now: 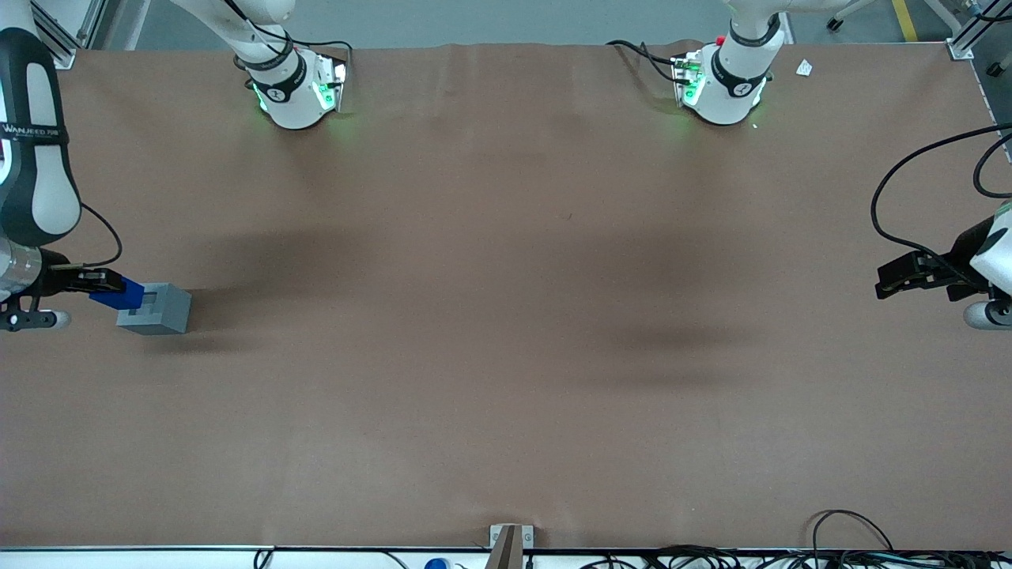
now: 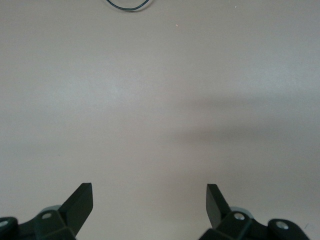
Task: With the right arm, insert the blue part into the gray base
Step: 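Carry the blue block over the gray base's opening, then lower the blue block into the gray base's opening and press down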
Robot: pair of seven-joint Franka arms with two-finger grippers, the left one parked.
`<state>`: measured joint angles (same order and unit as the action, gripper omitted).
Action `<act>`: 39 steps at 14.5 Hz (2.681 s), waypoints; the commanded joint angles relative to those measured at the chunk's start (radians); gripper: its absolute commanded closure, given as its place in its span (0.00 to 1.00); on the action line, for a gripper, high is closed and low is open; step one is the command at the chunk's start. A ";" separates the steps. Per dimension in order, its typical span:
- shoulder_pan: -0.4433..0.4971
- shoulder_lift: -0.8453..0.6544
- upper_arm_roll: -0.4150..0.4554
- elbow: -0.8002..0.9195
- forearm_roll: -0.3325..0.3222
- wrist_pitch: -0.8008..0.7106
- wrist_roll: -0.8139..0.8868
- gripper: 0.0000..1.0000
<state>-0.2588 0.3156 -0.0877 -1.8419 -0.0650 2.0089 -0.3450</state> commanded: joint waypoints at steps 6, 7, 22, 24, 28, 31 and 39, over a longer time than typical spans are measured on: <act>-0.030 0.068 0.017 0.036 -0.019 0.024 -0.008 0.92; -0.031 0.069 0.017 0.036 -0.019 0.028 -0.008 0.91; -0.034 0.083 0.017 0.032 -0.019 0.030 -0.009 0.91; -0.034 0.085 0.017 0.030 -0.019 0.030 -0.009 0.91; -0.034 0.091 0.017 0.030 -0.019 0.031 -0.008 0.91; -0.034 0.095 0.017 0.030 -0.019 0.031 -0.008 0.91; -0.036 0.103 0.017 0.030 -0.019 0.031 -0.008 0.91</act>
<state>-0.2724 0.4049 -0.0876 -1.8184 -0.0650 2.0396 -0.3455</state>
